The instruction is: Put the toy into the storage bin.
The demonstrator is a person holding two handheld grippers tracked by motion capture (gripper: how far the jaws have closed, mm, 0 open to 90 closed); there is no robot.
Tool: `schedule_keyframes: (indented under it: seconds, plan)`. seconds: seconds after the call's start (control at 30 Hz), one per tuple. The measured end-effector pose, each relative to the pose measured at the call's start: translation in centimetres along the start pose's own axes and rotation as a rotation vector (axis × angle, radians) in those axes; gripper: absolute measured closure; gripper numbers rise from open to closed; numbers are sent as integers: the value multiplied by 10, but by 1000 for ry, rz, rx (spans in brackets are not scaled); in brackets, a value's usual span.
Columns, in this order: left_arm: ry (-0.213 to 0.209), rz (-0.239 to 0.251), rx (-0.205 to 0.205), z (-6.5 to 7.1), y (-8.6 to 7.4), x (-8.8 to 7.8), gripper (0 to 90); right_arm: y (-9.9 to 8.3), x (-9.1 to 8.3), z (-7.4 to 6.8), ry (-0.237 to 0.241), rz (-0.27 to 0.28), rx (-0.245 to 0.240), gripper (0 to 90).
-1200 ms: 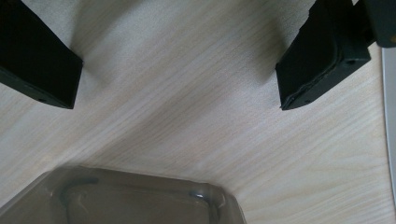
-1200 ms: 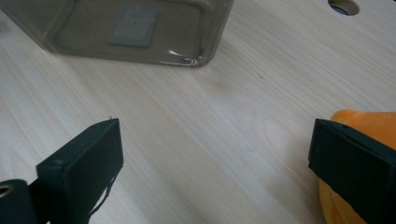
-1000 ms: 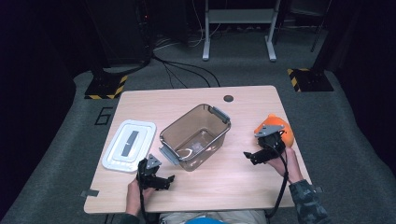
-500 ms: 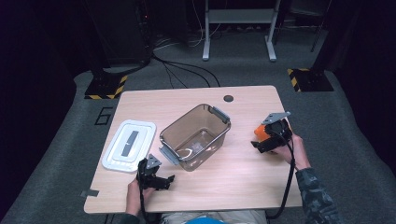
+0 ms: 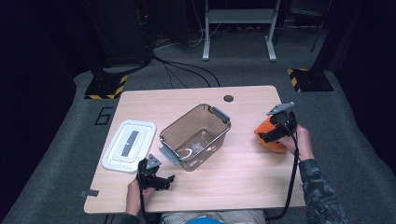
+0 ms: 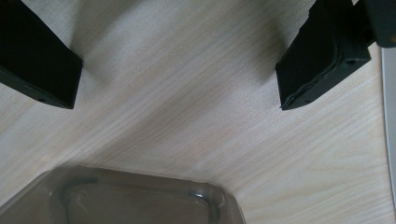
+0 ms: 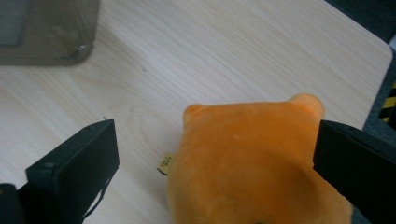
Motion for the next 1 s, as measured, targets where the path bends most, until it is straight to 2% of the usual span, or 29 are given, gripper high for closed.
schedule_keyframes:
  seconds: [0.1, 0.17, 0.27, 0.33, 0.43, 0.47, 0.63, 0.67, 0.8, 0.9, 1.0]
  plan:
    - [0, 0, 0, 0, 0, 0, 1, 0, 3, 4, -26, -25, -6, 0]
    - [0, 0, 0, 0, 0, 0, 1, -1, 6, 7, -37, -40, 13, 0]
    - [2, -4, 1, 0, 0, 0, 1, -1, 10, 13, -24, -56, 28, 36]
    - [2, -1, -10, 0, 0, 0, 1, 0, 13, 16, -23, -46, 57, 86]
    - [3, -1, -10, 0, 0, 0, 2, 3, 15, 21, -31, -49, 73, 150]
    - [1, -5, -2, 0, 0, 0, 2, 3, 16, 22, -40, -59, 78, 176]
    - [3, -1, -9, 0, 0, 0, 2, 1, 22, 24, -89, -111, 81, 306]
    - [2, -3, -4, 0, 0, 0, 2, 0, 22, 25, -91, -122, 72, 323]
    - [2, -5, -3, 0, 0, 0, 2, -4, 23, 28, -80, -140, 93, 434]
    - [2, -4, -3, 0, 0, 0, 2, -6, 23, 28, -71, -177, 89, 523]
    - [1, -4, -2, 0, 0, 0, 2, -7, 23, 26, -80, -204, 48, 579]
Point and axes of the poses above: each handheld gripper's, and its own axes: x roughly forward along the jaws, y roughly out of its top, z roughly to its right, the point moved 2 cm from there along x, roughly forward along the jaws, and after that the axes turned 14 degrees about y, right-handed, at the moved point
